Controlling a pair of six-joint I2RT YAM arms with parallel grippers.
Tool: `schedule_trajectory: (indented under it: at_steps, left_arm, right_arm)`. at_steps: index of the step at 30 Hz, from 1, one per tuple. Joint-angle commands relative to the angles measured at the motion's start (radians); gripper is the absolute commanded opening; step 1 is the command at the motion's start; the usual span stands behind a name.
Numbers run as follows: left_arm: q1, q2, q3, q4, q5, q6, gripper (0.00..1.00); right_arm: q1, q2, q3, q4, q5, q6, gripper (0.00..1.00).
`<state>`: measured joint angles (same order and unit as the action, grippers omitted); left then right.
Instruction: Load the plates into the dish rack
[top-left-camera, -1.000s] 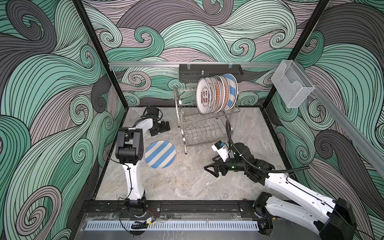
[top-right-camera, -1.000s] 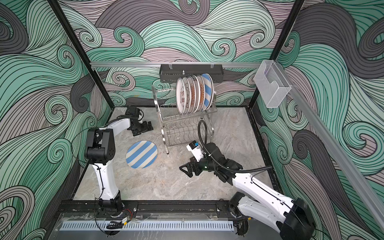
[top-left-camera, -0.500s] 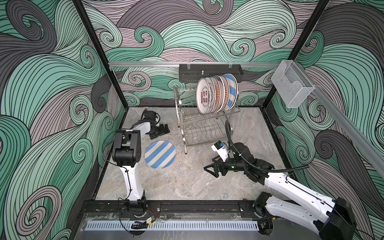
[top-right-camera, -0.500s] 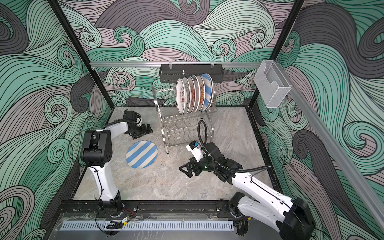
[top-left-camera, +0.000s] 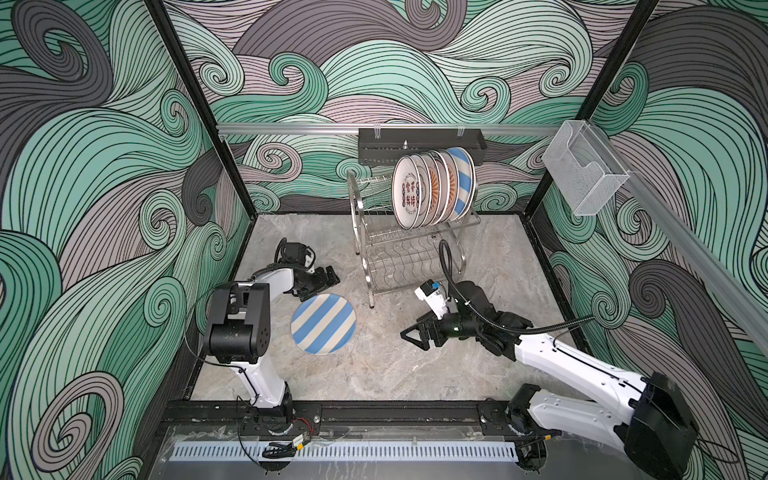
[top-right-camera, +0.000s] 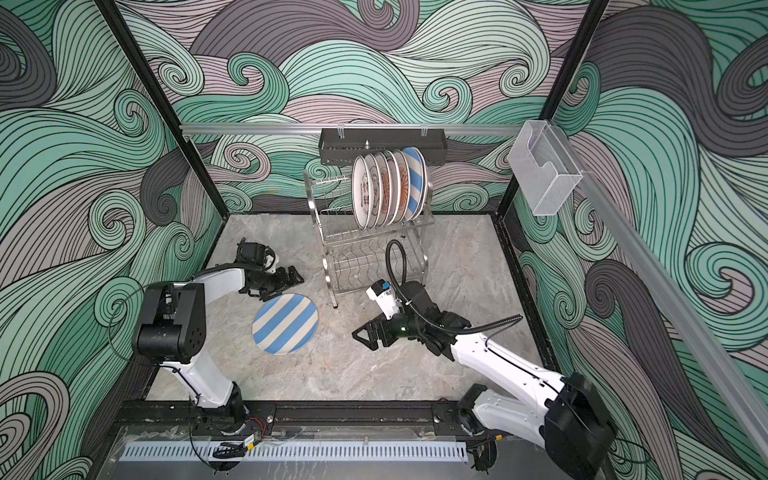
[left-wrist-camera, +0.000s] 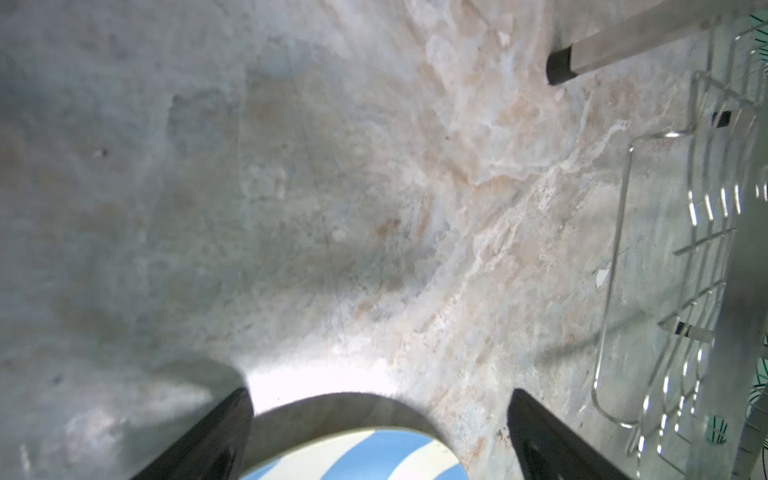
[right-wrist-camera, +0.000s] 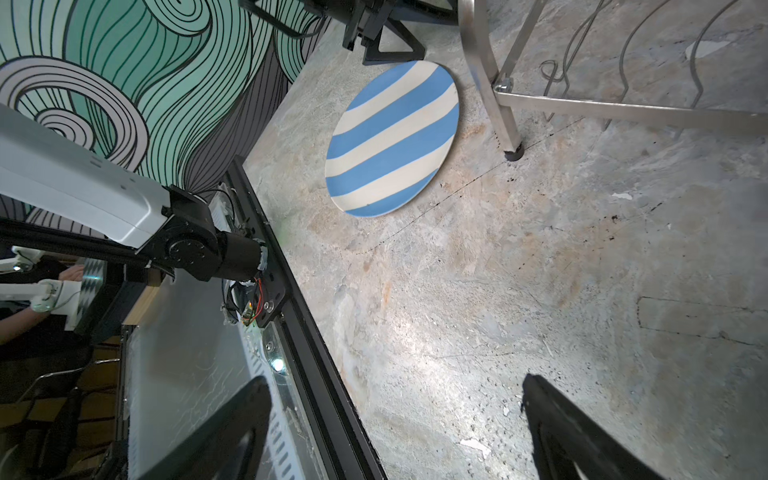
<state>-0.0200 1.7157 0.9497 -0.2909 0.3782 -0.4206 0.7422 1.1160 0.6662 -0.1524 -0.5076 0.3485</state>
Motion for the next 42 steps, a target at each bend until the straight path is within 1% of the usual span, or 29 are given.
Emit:
schedule_trajectory:
  at_steps: [1, 2, 4, 6, 8, 10, 14, 18, 23, 26, 28, 31, 33, 34, 36, 40, 42]
  left_arm:
    - [0.003, -0.076, -0.114, -0.044, -0.036, -0.089, 0.98]
    - [0.003, -0.127, -0.163, -0.013, -0.052, -0.121, 0.98]
    - [0.004, -0.219, -0.226, -0.005, -0.083, -0.139, 0.99]
    - [0.005, -0.286, -0.248, -0.046, -0.146, -0.136, 0.99]
    - [0.008, -0.361, -0.254, -0.086, -0.204, -0.121, 0.99]
    - [0.013, -0.394, -0.258, -0.11, -0.229, -0.121, 0.99]
    - [0.02, -0.423, -0.276, -0.144, -0.229, -0.132, 0.99]
    - [0.029, -0.482, -0.332, -0.167, -0.255, -0.159, 0.99]
    - [0.071, -0.558, -0.413, -0.155, -0.191, -0.176, 0.99]
    - [0.076, -0.558, -0.427, -0.17, -0.169, -0.177, 0.99]
    - [0.079, -0.556, -0.437, -0.165, -0.156, -0.17, 0.99]
    - [0.081, -0.57, -0.459, -0.135, -0.105, -0.173, 0.99]
    - [0.079, -0.573, -0.479, -0.106, -0.049, -0.179, 0.99]
    - [0.08, -0.571, -0.483, -0.103, -0.026, -0.174, 0.99]
    - [0.08, -0.568, -0.483, -0.14, -0.013, -0.158, 0.99]
    - [0.074, -0.616, -0.52, -0.12, -0.009, -0.194, 0.98]
    - [0.074, -0.635, -0.53, -0.122, 0.011, -0.198, 0.99]
  right_arm:
    - [0.001, 0.03, -0.033, 0.111, -0.055, 0.085, 0.94]
    - [0.003, 0.045, -0.051, 0.148, -0.077, 0.115, 0.94]
    - [0.012, 0.077, -0.08, 0.224, -0.112, 0.166, 0.94]
    - [0.035, 0.117, -0.089, 0.253, -0.107, 0.195, 0.93]
    - [0.06, 0.158, -0.077, 0.253, -0.101, 0.193, 0.93]
    - [0.077, 0.213, -0.053, 0.242, -0.095, 0.19, 0.93]
    - [0.084, 0.341, 0.008, 0.258, -0.135, 0.222, 0.92]
    - [0.101, 0.451, 0.074, 0.246, -0.165, 0.222, 0.89]
    - [0.111, 0.564, 0.144, 0.263, -0.195, 0.219, 0.88]
    - [0.112, 0.619, 0.197, 0.267, -0.202, 0.226, 0.87]
    - [0.114, 0.655, 0.217, 0.302, -0.2, 0.24, 0.87]
    - [0.121, 0.699, 0.245, 0.304, -0.18, 0.226, 0.87]
    - [0.121, 0.727, 0.254, 0.319, -0.178, 0.232, 0.87]
    - [0.121, 0.738, 0.257, 0.325, -0.182, 0.238, 0.87]
    - [0.121, 0.757, 0.262, 0.335, -0.191, 0.248, 0.86]
    - [0.12, 0.763, 0.263, 0.327, -0.175, 0.259, 0.86]
    - [0.118, 0.765, 0.258, 0.324, -0.167, 0.263, 0.87]
